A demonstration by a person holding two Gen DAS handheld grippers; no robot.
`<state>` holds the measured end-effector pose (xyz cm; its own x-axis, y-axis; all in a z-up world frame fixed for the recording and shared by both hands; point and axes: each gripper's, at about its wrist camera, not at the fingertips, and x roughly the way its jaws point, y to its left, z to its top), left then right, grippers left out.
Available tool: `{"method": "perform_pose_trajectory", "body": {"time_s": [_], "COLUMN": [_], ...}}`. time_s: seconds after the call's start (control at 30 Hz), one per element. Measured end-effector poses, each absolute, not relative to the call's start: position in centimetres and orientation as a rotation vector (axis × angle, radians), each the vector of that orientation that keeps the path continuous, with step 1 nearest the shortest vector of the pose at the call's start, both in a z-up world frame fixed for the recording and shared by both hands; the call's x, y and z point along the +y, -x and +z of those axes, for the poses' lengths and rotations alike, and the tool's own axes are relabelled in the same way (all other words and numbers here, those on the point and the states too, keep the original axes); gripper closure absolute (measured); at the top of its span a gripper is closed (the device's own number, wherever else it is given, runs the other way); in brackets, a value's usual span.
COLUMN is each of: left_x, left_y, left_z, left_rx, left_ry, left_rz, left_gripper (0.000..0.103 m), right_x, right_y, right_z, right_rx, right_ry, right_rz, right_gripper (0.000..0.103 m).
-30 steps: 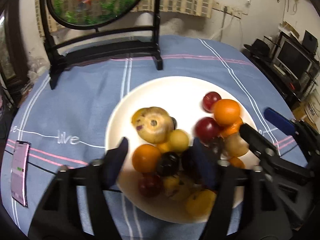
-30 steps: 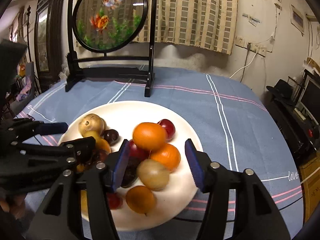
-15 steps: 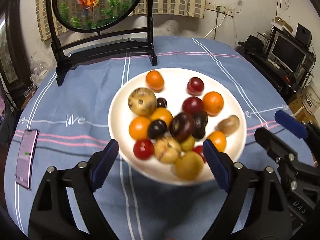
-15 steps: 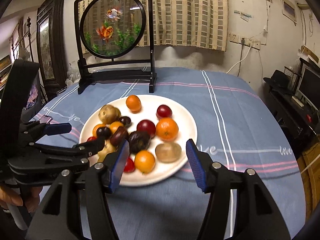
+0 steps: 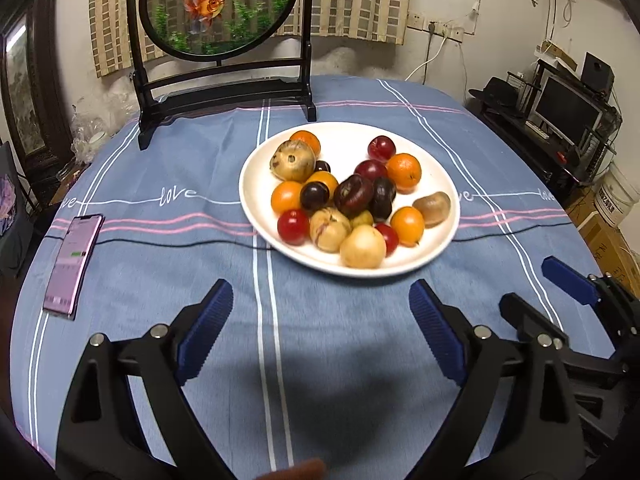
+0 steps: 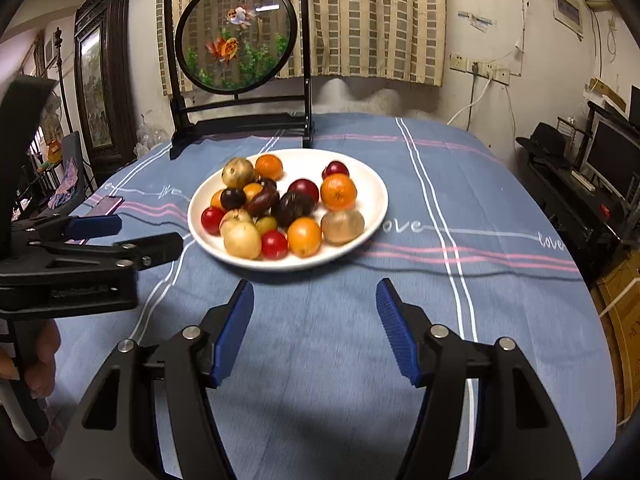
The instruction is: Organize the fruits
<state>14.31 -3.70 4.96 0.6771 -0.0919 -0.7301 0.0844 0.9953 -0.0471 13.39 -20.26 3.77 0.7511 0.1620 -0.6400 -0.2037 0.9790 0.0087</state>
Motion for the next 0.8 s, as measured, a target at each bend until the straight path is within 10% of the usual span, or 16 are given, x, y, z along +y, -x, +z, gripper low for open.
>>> {"method": "perform_pose_trajectory", "body": {"time_s": [0.8], "left_x": [-4.3], "left_y": [-11.9], "left_z": [2.5], "left_rx": [0.855], "left_ry": [0.011], "left_rz": [-0.131], "left_gripper": [0.004], "right_x": [-20.3], "right_y": [-12.1], "right_z": [1.9], "right_rx": [0.746], "right_ry": [0.070], "right_rz": [0.156], "right_gripper": [0.039]}}
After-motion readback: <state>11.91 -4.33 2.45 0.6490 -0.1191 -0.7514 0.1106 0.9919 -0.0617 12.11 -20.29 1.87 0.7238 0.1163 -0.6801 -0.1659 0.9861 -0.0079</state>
